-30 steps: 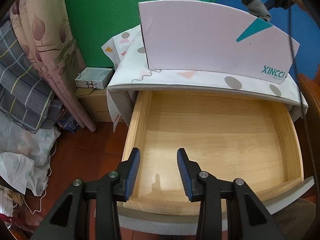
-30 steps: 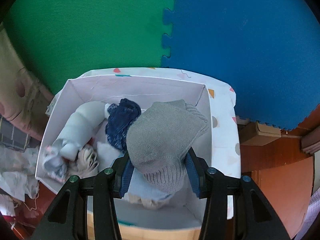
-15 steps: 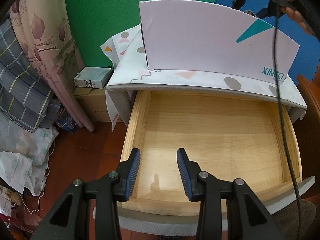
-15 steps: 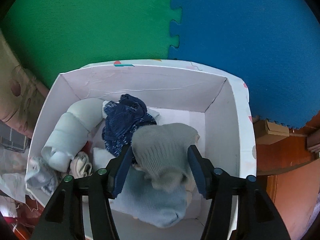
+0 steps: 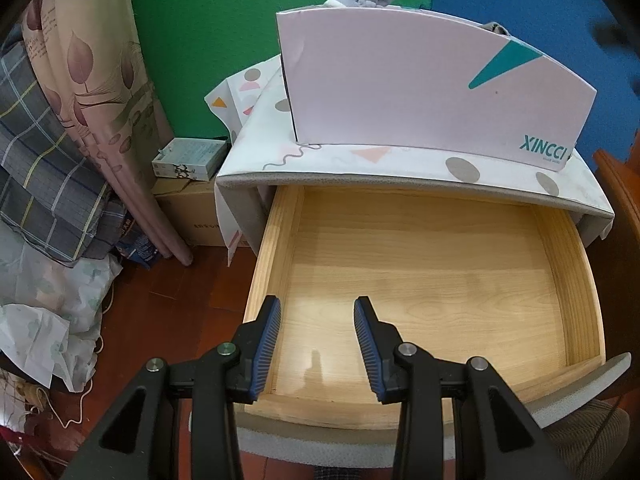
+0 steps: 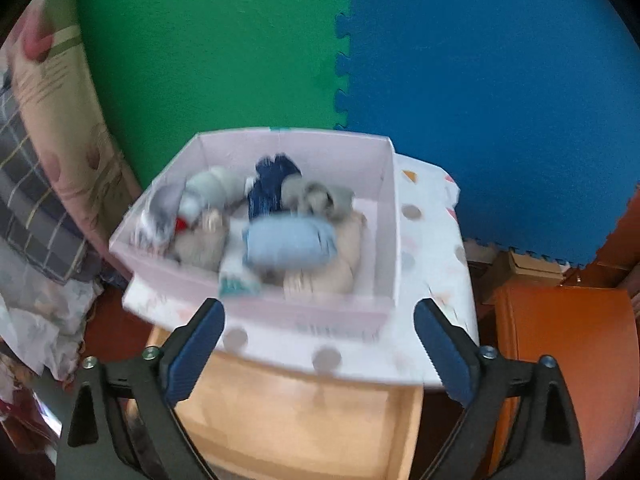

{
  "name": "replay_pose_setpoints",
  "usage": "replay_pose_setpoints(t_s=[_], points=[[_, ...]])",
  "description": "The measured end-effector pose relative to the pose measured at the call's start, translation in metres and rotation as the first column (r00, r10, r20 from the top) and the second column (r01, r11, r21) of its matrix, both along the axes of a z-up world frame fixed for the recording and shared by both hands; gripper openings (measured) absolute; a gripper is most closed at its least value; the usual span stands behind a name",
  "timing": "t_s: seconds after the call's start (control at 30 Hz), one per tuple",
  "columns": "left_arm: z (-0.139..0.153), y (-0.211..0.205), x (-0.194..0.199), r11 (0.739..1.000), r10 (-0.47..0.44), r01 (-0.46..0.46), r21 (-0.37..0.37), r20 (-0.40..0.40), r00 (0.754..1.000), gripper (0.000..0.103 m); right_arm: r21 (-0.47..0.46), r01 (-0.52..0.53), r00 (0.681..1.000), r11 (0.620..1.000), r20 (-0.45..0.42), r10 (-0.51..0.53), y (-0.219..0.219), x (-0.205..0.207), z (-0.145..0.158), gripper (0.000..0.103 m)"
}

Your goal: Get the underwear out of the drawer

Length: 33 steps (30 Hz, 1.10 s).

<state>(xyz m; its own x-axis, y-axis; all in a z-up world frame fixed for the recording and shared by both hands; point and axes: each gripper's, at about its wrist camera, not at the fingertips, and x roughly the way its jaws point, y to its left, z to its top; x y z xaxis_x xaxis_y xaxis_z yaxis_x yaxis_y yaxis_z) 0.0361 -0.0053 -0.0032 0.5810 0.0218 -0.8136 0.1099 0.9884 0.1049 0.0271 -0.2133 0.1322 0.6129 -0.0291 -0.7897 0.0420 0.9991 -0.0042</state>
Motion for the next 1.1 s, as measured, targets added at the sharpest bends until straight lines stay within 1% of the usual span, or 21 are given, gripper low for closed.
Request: replay_pose_setpoints(t_s=[0.07, 0.13, 0.17, 0.27, 0.37, 0.6, 0.67, 0.77, 0.93, 1.1], points=[[0.0, -0.001, 0.0, 1.0, 0.002, -0.002, 0.002, 0.0, 1.0, 0.039, -0.025, 0.001, 1.0, 1.0, 0.003, 0.0, 0.006, -0.025, -0.017, 0.098], [0.0, -0.002, 0.0, 1.0, 0.001, -0.001, 0.007, 0.0, 1.0, 0.039, -0.053, 0.009, 1.0, 0.999, 0.0, -0.009, 0.009, -0.052, -0.042, 0.098], [0.0, -0.003, -0.001, 1.0, 0.0, 0.0, 0.009, 0.002, 1.0, 0.039, -0.053, 0.011, 1.0, 0.999, -0.007, -0.012, 0.009, -0.058, -0.05, 0.098], [0.001, -0.004, -0.002, 1.0, -0.004, 0.004, 0.011, 0.006, 1.0, 0.039, -0.039, 0.03, 0.999, 0.999, -0.04, -0.031, 0.01, -0.079, -0.085, 0.098], [0.002, -0.007, -0.005, 1.0, -0.006, 0.005, 0.024, 0.016, 1.0, 0.039, -0.018, 0.031, 0.997, 0.999, -0.068, -0.032, 0.01, -0.091, -0.106, 0.098], [0.003, -0.012, -0.006, 1.0, -0.019, 0.018, 0.025, 0.018, 1.0, 0.039, -0.008, 0.018, 0.997, 1.0, -0.079, -0.019, 0.01, -0.104, -0.132, 0.098], [0.003, -0.015, -0.007, 0.999, -0.025, 0.024, 0.033, 0.02, 1.0, 0.039, 0.01, 0.023, 0.996, 1.0, -0.091, -0.022, 0.008, -0.106, -0.137, 0.098], [0.002, -0.019, -0.007, 0.998, -0.038, 0.037, 0.043, 0.019, 0.999, 0.039, 0.016, 0.032, 0.996, 0.999, -0.085, -0.031, 0.007, -0.107, -0.138, 0.098], [0.002, -0.023, -0.009, 0.998, -0.045, 0.044, 0.047, 0.024, 0.999, 0.039, 0.06, 0.047, 0.994, 0.997, -0.102, -0.041, 0.003, -0.107, -0.142, 0.098], [0.002, -0.023, -0.009, 0.997, -0.052, 0.051, 0.049, 0.027, 0.998, 0.039, 0.079, 0.058, 0.993, 0.995, -0.111, -0.049, 0.0, -0.107, -0.144, 0.098]])
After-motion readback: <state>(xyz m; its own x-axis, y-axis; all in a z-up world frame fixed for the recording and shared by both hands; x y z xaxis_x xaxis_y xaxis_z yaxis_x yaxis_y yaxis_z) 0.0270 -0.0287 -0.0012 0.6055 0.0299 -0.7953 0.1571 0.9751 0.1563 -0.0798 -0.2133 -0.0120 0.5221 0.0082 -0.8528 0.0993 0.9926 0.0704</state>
